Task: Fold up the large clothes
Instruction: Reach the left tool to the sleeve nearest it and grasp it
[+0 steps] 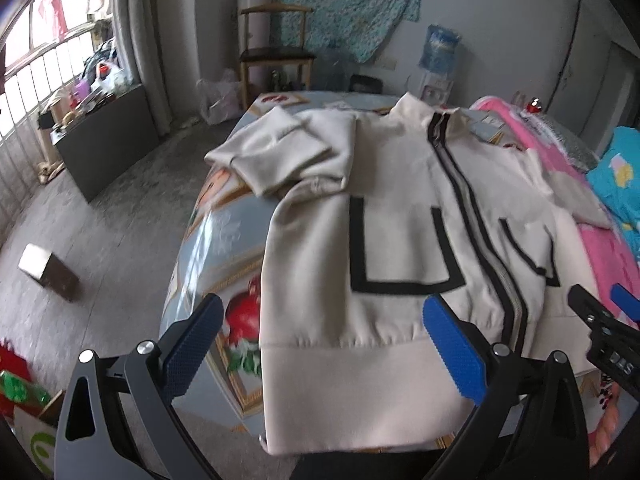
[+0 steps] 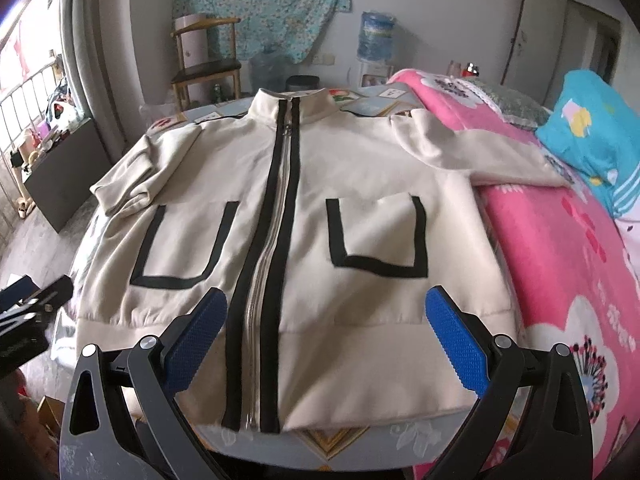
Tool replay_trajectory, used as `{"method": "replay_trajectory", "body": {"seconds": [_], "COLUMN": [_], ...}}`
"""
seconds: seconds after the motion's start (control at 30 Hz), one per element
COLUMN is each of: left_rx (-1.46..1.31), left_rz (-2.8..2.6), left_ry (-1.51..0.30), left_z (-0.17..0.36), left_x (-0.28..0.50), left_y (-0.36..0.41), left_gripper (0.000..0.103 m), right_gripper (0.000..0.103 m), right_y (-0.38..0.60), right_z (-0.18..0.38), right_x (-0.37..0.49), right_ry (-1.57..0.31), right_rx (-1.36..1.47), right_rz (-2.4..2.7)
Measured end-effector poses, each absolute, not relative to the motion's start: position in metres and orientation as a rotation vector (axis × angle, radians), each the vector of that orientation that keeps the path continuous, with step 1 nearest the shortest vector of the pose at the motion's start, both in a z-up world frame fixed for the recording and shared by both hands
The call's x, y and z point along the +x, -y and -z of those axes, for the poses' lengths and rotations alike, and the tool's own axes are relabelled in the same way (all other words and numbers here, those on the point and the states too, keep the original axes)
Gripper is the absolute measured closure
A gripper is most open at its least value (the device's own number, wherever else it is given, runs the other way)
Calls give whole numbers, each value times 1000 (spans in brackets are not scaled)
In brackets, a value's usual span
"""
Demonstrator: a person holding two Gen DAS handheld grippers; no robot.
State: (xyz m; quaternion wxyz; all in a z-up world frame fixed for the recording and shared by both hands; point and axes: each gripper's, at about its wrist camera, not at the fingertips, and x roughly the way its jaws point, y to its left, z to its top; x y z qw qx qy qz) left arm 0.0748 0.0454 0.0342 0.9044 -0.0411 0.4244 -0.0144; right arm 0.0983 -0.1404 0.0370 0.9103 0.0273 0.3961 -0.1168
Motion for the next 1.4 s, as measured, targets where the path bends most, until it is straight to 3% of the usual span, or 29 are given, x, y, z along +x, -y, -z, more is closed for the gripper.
{"method": "replay_trajectory", "body": {"seconds": [0.43, 0.83, 1.17, 1.33, 1.4], "left_rx": [-201, -162, 24, 6, 16], "left_rz": [126, 87, 21, 72, 62], "left_ry": [-823, -812, -951, -1033, -1049], "left_z": [-51, -52, 0, 23, 29], "left_x": [113, 170, 273, 297, 304], "left_y": [-72, -87, -77, -70, -71], "left_gripper": [5, 5, 5, 15, 25], "right_gripper": [7, 7, 7, 6, 6], "right_y": [123, 93, 66, 66, 67], "right_z": [-56, -19, 43, 50, 50], "right_x": [157, 232, 288, 291, 291], "right_ry": [-739, -928, -1100, -1115, -1119], "right_rx": [6, -57, -121, -132, -135], "right_rz": [72, -118, -197, -222, -230]}}
